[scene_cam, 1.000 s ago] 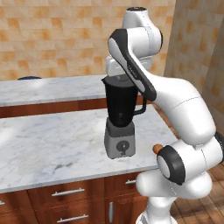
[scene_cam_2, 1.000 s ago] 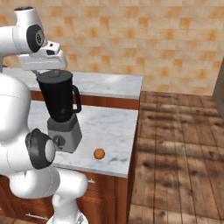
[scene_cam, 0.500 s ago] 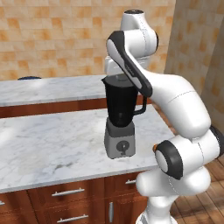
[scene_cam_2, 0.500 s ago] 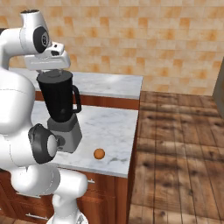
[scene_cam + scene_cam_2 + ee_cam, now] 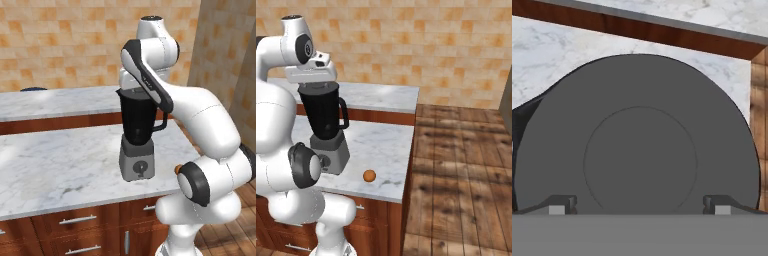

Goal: Open the blender lid, put the tangerine in the blender, close the lid, and start the blender.

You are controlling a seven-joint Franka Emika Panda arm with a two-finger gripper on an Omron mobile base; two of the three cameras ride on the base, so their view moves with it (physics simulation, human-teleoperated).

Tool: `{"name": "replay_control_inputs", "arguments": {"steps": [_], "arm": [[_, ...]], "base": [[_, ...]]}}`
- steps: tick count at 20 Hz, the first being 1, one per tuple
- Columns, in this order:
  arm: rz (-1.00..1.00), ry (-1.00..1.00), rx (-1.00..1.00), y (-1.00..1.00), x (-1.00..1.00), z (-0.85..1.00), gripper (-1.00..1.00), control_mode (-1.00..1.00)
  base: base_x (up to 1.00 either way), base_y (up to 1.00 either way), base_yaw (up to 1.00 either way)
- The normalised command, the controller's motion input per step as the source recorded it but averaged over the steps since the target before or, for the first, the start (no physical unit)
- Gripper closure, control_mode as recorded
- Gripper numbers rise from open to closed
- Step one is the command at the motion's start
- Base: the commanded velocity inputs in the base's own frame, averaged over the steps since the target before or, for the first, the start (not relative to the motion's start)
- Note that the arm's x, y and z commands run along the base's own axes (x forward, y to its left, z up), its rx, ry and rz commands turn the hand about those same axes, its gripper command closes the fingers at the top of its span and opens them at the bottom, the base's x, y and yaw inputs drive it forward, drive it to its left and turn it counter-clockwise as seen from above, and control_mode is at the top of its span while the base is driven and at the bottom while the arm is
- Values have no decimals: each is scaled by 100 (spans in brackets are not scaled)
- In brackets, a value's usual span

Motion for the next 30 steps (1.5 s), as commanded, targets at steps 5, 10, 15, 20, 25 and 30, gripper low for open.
{"name": "replay_control_inputs", "arguments": {"steps": [5,10,15,20,25,30], "arm": [[3,1,0,0,20,-15,-100,-100],[2,1,1,0,19,-6,-100,-100],[1,3,0,2,14,-6,-100,-100],[2,4,0,6,0,-42,-100,-100],[2,5,0,16,-1,-42,100,-100],[2,0,0,15,0,-2,100,-100]], "base": [[0,0,0],[0,0,0],[0,0,0],[0,0,0],[0,0,0],[0,0,0]]}}
